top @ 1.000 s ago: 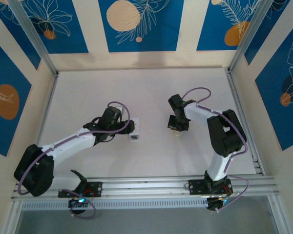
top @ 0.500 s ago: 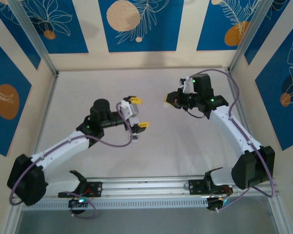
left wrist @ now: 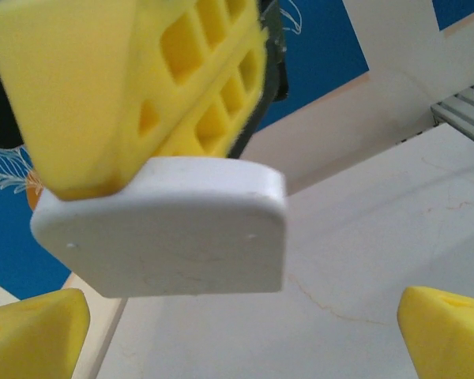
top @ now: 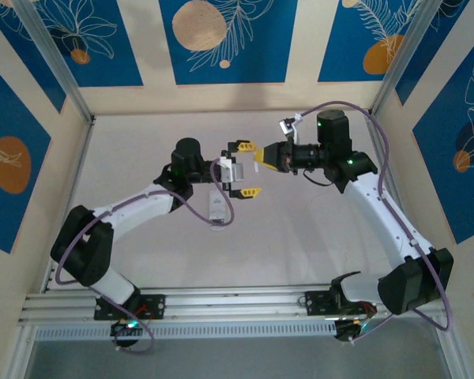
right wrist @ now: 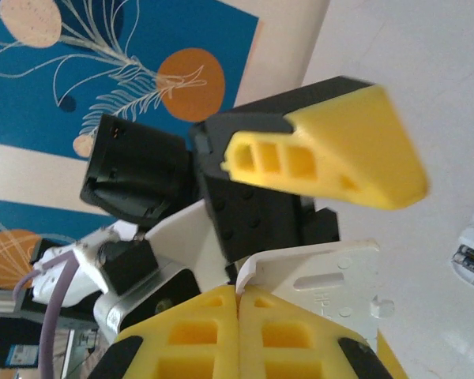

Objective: Load the batteries into the remote control

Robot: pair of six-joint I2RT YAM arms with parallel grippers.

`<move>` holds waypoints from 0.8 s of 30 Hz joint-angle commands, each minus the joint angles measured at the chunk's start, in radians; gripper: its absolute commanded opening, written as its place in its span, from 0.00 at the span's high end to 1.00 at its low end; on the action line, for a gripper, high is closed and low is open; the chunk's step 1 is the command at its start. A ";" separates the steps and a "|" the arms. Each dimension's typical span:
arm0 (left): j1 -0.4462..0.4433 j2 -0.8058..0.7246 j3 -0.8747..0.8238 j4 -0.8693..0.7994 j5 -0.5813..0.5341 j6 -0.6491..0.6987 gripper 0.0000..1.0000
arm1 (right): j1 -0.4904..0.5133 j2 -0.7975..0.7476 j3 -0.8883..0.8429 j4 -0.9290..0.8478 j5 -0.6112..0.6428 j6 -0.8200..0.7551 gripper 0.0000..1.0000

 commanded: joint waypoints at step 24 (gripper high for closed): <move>0.004 -0.056 0.168 -0.470 -0.072 0.242 0.59 | 0.085 -0.082 0.099 -0.339 0.421 -0.103 0.65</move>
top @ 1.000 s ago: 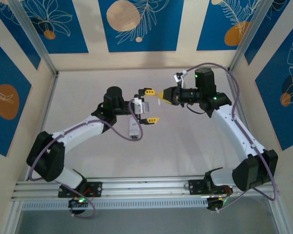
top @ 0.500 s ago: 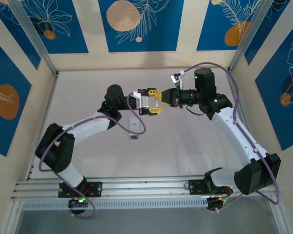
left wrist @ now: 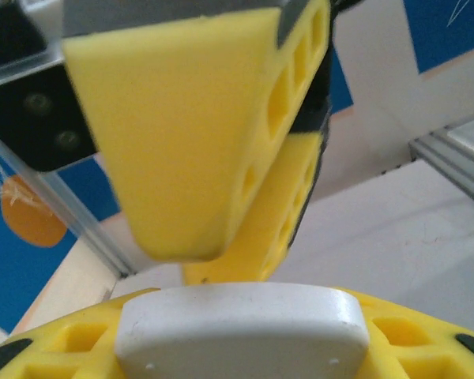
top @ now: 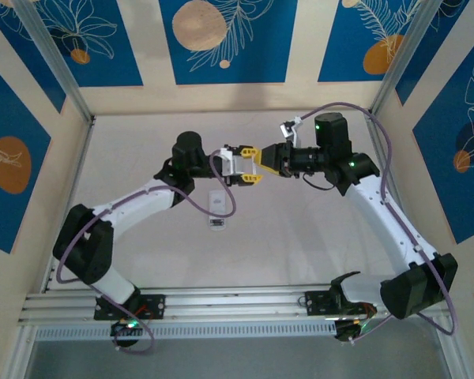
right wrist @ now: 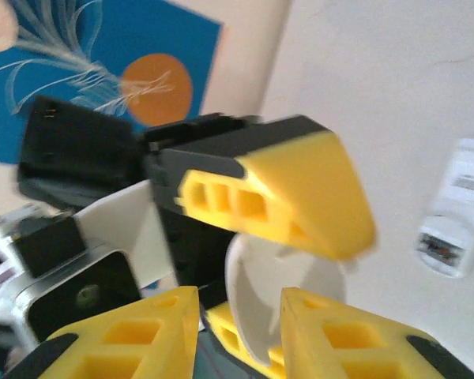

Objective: Load the batteries into the remote control

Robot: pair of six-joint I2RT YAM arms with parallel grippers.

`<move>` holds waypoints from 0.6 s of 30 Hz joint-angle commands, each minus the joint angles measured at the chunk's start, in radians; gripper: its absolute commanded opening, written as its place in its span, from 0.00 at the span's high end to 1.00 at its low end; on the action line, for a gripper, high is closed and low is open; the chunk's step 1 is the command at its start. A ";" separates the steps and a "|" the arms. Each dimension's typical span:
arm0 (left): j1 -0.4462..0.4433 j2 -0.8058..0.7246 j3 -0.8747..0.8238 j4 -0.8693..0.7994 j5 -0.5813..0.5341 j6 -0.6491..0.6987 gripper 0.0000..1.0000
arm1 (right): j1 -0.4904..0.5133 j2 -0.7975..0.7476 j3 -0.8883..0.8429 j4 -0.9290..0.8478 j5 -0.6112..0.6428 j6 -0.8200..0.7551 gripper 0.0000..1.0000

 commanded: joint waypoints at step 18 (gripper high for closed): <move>-0.034 -0.083 0.145 -0.560 -0.204 0.437 0.57 | 0.202 0.046 0.131 -0.179 0.375 -0.032 0.59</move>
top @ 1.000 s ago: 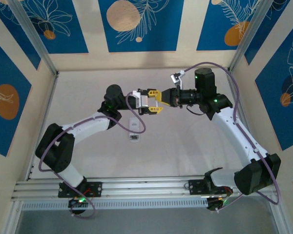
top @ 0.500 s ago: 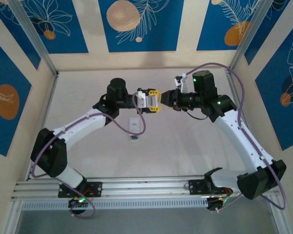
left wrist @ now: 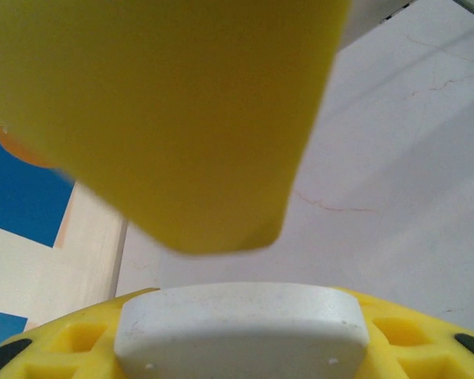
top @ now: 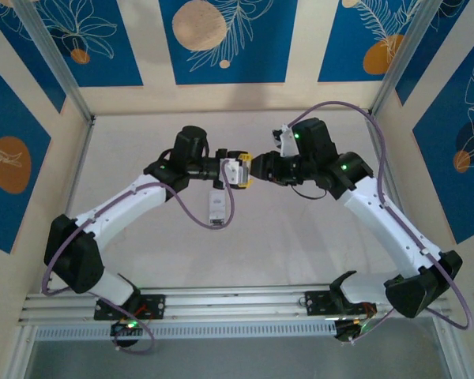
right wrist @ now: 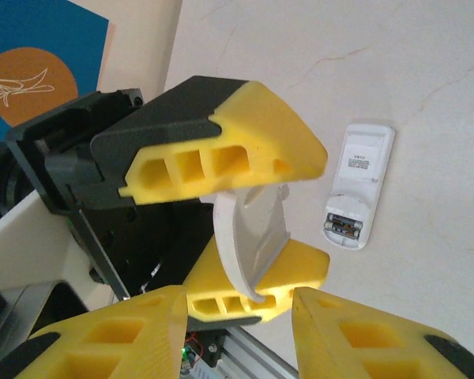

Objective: Load the batteries into the remote control

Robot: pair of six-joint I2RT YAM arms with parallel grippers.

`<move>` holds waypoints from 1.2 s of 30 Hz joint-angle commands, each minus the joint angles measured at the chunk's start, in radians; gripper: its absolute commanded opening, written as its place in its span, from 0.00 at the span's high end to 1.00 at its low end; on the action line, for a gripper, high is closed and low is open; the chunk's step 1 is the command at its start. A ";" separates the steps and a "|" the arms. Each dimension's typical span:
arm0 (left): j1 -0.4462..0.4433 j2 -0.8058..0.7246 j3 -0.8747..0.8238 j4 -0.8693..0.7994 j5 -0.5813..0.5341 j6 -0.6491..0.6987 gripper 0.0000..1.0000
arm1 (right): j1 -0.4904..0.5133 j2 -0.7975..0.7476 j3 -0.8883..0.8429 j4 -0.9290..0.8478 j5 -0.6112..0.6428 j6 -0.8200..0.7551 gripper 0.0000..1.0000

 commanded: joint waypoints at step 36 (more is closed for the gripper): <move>0.007 -0.056 0.018 -0.328 -0.763 -1.416 0.10 | -0.242 -0.134 -0.539 0.681 -0.267 0.150 0.97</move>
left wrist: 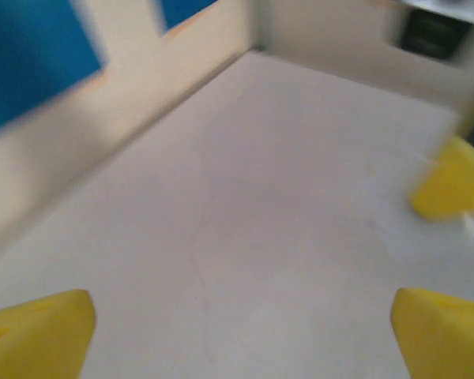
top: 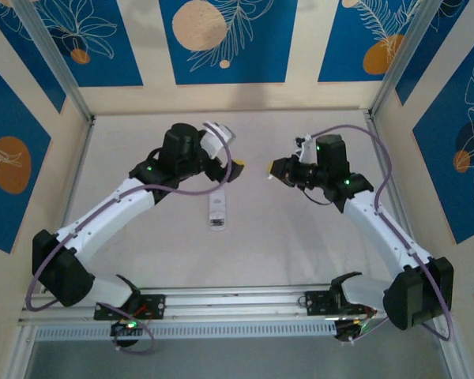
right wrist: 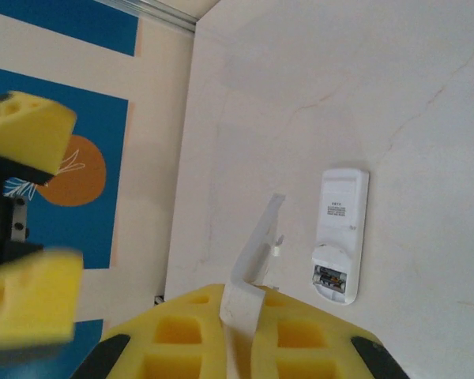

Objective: Load the batteries into the remote control

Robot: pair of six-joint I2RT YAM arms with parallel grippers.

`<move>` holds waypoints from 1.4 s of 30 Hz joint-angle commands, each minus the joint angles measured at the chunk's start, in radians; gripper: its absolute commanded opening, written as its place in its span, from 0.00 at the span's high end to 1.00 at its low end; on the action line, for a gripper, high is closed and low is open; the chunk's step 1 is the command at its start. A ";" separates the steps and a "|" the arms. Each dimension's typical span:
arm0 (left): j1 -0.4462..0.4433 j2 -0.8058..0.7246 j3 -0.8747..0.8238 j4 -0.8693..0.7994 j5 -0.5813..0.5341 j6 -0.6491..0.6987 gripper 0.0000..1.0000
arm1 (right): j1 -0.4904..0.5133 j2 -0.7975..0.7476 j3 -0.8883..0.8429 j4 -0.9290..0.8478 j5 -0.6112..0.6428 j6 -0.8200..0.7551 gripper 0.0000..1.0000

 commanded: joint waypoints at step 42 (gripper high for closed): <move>-0.020 0.564 0.114 -0.568 -0.411 -1.410 0.42 | 0.160 -0.126 -0.347 0.290 0.120 0.086 0.97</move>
